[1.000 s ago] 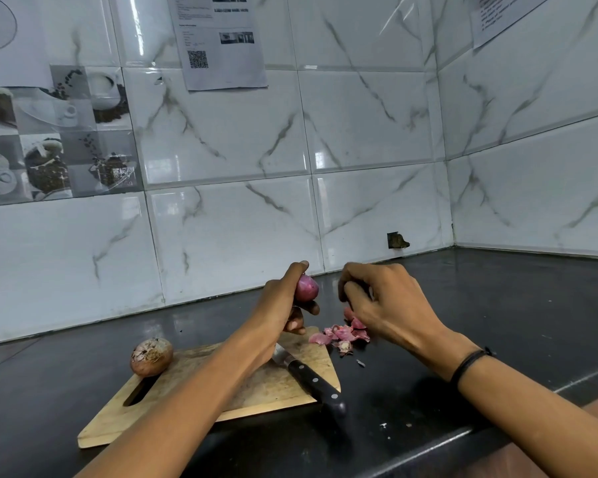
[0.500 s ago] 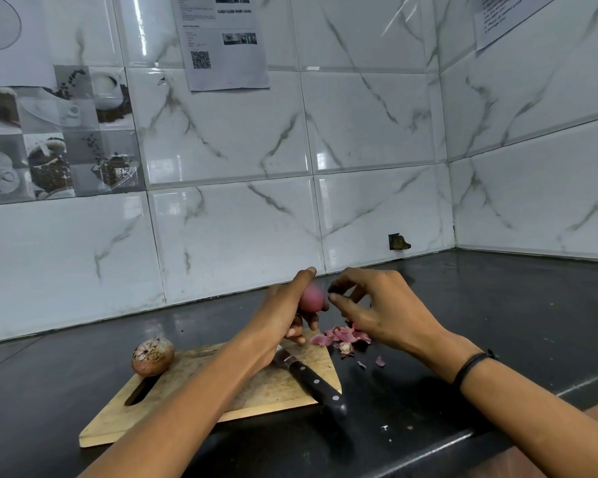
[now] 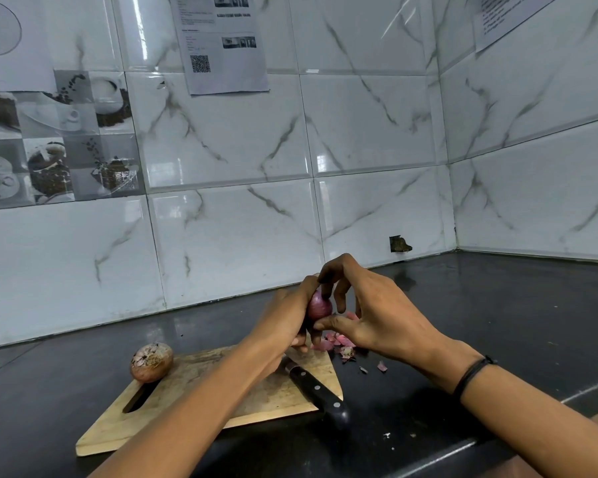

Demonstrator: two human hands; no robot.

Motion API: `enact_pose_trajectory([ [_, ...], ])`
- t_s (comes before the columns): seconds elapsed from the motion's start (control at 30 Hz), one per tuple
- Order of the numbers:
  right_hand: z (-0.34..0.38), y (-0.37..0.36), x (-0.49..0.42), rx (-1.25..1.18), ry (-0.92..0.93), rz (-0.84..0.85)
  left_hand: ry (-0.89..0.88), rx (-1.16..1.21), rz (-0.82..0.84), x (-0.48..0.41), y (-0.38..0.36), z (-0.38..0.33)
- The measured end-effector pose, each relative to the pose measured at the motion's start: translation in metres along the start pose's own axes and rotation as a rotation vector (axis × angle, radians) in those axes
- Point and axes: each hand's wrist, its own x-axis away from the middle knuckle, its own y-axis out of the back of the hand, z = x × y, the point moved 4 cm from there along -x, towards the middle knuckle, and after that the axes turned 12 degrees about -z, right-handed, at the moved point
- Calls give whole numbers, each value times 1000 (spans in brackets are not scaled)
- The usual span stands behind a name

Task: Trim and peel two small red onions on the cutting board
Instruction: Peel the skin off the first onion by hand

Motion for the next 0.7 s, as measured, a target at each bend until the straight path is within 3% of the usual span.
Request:
enact_pose_trajectory([
  [0.33,-4,1,0,-25,-21,-92,2,20,-7,-6,2,1],
  [0.7,1,-4,0,10,36,18,4,-14,-28,-4,0,2],
])
